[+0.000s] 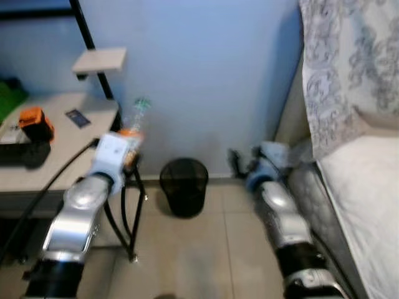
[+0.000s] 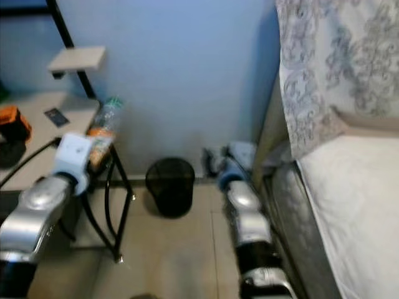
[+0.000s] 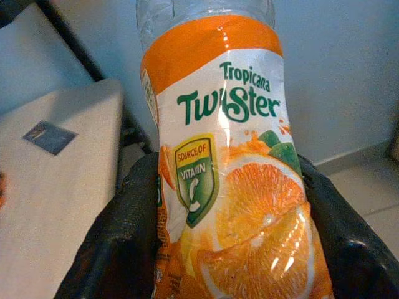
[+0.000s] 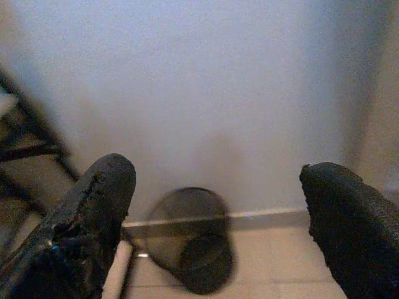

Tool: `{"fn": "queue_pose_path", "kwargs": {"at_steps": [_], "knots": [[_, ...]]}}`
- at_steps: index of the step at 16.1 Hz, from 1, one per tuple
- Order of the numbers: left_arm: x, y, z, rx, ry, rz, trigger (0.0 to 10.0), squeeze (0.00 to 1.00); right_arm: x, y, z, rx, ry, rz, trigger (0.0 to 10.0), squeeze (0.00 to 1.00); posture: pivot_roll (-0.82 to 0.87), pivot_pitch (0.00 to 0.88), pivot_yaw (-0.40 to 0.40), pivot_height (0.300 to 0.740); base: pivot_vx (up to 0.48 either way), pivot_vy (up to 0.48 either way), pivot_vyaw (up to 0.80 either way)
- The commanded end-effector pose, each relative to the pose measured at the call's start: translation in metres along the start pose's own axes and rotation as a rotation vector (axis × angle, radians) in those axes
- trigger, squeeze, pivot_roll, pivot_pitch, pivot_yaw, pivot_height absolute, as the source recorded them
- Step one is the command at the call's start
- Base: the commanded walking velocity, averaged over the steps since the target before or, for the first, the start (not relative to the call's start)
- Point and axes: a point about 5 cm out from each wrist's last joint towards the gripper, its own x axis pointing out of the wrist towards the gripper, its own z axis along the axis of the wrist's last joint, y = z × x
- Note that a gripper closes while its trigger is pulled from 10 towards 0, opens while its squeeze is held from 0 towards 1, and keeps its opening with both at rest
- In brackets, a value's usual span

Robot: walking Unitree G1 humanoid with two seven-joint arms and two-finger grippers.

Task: Clean up the room

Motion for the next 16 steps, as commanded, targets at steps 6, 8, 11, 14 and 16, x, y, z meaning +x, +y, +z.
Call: {"fn": "queue_pose_path", "kwargs": {"at_steps": [6, 8, 11, 14, 16], "knots": [[0.007, -0.015, 0.009, -0.017, -0.034, -0.035, 10.0, 0.00, 0.001, -0.012, 0.005, -0.028, -0.003, -0.025, 10.0, 0.00, 0.02, 0.000, 0.052, 0.740, 0.328, 0.000, 0.00], [0.009, -0.016, 0.009, -0.020, -0.035, -0.034, 10.0, 0.00, 0.002, -0.011, 0.005, -0.039, 0.004, -0.013, 10.0, 0.00, 0.02, 0.000, 0.049, 0.740, 0.330, 0.000, 0.00], [0.010, -0.018, 0.011, -0.009, -0.037, -0.043, 10.0, 0.00, 0.003, -0.012, 0.004, -0.036, 0.012, -0.020, 10.0, 0.00, 0.01, 0.000, 0.045, 0.740, 0.329, 0.000, 0.00], [0.012, -0.020, 0.011, -0.011, -0.040, -0.047, 10.0, 0.00, 0.003, -0.014, 0.002, -0.056, 0.024, -0.022, 10.0, 0.00, 0.00, 0.000, 0.044, 0.740, 0.328, 0.000, 0.00], [0.012, -0.021, 0.011, -0.013, -0.042, -0.046, 10.0, 0.00, 0.003, -0.015, 0.003, -0.057, 0.022, -0.023, 10.0, 0.00, 0.01, 0.000, 0.039, 0.740, 0.330, 0.000, 0.00]]}}
